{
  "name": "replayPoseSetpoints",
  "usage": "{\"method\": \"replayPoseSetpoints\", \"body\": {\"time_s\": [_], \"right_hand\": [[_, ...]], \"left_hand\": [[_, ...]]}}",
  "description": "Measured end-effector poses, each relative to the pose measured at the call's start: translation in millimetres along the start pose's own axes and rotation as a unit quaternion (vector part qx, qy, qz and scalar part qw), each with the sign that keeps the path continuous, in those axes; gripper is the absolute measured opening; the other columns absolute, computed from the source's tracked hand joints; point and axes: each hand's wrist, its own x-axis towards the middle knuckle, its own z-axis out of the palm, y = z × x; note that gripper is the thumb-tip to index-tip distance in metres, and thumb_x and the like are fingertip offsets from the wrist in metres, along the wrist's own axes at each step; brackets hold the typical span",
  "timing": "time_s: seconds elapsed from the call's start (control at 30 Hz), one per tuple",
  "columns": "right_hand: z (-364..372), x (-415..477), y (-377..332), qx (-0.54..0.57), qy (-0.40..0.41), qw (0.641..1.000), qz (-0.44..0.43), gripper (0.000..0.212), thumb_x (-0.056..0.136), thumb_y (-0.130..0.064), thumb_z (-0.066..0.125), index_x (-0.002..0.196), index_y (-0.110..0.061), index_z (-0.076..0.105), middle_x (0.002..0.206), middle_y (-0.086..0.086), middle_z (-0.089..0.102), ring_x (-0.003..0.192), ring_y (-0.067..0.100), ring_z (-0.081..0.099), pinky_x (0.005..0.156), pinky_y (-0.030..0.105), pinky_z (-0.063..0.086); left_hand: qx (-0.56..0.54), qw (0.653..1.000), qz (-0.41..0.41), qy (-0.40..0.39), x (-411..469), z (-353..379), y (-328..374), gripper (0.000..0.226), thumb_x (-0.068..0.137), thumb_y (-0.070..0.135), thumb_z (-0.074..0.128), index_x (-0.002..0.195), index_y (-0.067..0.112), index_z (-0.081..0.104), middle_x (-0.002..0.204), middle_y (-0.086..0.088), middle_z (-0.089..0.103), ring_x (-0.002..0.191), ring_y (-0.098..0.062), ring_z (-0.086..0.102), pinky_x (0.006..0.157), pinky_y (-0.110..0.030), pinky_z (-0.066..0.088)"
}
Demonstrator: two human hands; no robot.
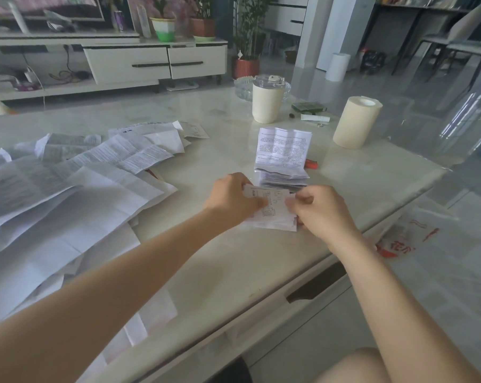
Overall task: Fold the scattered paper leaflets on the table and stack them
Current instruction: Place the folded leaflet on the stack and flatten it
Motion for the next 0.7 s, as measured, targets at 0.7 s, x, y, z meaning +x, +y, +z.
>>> {"method": "replayPoseSetpoints", "body": {"time_s": [0.7], "right_hand": [[-18, -4, -24, 0.069, 0.141, 0.985, -0.071, 0.016, 0.090, -0.017, 0.055, 0.096, -0.008, 0.067, 0.088, -0.004, 0.061, 0.084, 0.009, 0.053, 0.070, 0.016, 0.035]], "left_hand": [[0.042, 0.985, 0.149, 0.081, -21, -28, -2, 0.032, 0.097, 0.025, 0.046, 0.126, 0.016, 0.055, 0.130, -0.006, 0.052, 0.120, -0.020, 0.047, 0.090, -0.018, 0.032]]}}
